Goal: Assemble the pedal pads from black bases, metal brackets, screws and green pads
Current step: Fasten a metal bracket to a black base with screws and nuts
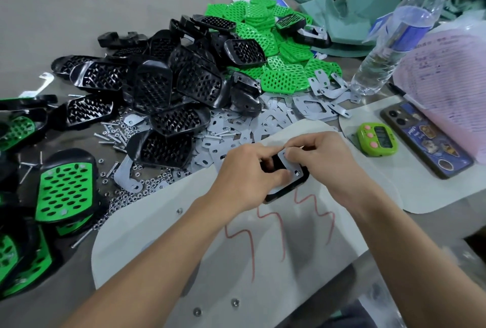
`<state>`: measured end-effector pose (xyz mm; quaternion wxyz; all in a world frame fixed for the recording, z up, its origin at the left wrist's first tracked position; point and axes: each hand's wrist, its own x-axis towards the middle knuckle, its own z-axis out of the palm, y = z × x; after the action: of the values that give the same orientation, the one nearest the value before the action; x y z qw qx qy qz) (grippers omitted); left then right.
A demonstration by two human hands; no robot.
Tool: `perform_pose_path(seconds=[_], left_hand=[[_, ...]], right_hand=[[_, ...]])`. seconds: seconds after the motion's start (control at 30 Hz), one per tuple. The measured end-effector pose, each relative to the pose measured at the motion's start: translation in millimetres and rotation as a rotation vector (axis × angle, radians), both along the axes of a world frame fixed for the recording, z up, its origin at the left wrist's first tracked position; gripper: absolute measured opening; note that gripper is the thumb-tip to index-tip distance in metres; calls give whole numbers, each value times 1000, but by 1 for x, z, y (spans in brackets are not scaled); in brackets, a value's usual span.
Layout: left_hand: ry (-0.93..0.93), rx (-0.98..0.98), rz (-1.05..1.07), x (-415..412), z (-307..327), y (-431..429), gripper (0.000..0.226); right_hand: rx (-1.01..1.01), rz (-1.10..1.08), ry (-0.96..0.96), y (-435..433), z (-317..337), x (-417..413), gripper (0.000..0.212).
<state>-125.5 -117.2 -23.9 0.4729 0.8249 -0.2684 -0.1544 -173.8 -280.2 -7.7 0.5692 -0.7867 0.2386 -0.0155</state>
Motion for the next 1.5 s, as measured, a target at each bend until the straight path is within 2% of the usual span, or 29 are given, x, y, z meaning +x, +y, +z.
perform_pose_path(seconds=[0.13, 0.2, 0.27, 0.33, 0.37, 0.47, 0.5, 0.57, 0.63, 0.73, 0.8, 0.9, 0.97, 1.03, 1.2, 1.33, 1.5], left_hand=[[72, 45, 44, 4, 0, 0, 40], [125, 28, 137, 5, -1, -2, 51], [98, 39, 167, 6, -1, -4, 56], [35, 80, 135, 6, 3, -5, 55], [5, 95, 122, 5, 5, -5, 51], [-99, 118, 122, 0, 6, -4, 43], [-143, 132, 114, -2, 6, -3, 40], [-239, 164, 81, -5, 5, -2, 31], [-340, 207, 42, -7, 3, 0, 35], [-510, 254, 19, -14, 0, 4, 36], [-619, 310, 18, -21, -3, 5, 39], [-707, 360, 5, -24, -7, 3, 41], [-673, 341, -17, -20, -8, 4, 44], [-563, 289, -39, -16, -9, 8, 50], [-420, 153, 19, -14, -13, 9, 54], [-390, 120, 56, -16, -11, 6, 50], [-451, 152, 108, -26, -15, 2, 49]], right_hand=[[-127, 4, 79, 0, 1, 10, 11], [-143, -10, 106, -2, 2, 13, 9], [-132, -54, 100, -3, 3, 12, 10], [-80, -93, 68, -6, 3, 9, 32], [-58, -74, 58, -8, 3, 8, 35], [-56, 50, 74, -10, 4, 7, 11], [-41, 58, 90, -11, 5, 9, 9], [-18, 55, 134, -13, 7, 13, 10], [-23, 76, 153, -15, 8, 15, 10], [-42, 44, 49, -13, 2, 9, 10], [-51, -10, -47, -8, -6, -3, 16], [-51, 33, -118, -4, -12, -15, 27], [-66, 48, -136, -4, -12, -15, 28], [-53, 28, -140, -2, -11, -12, 30], [-149, 8, -9, -1, 1, 2, 31], [-337, 66, -51, 4, 15, 34, 31], [-666, 360, 23, 16, 18, 82, 26]])
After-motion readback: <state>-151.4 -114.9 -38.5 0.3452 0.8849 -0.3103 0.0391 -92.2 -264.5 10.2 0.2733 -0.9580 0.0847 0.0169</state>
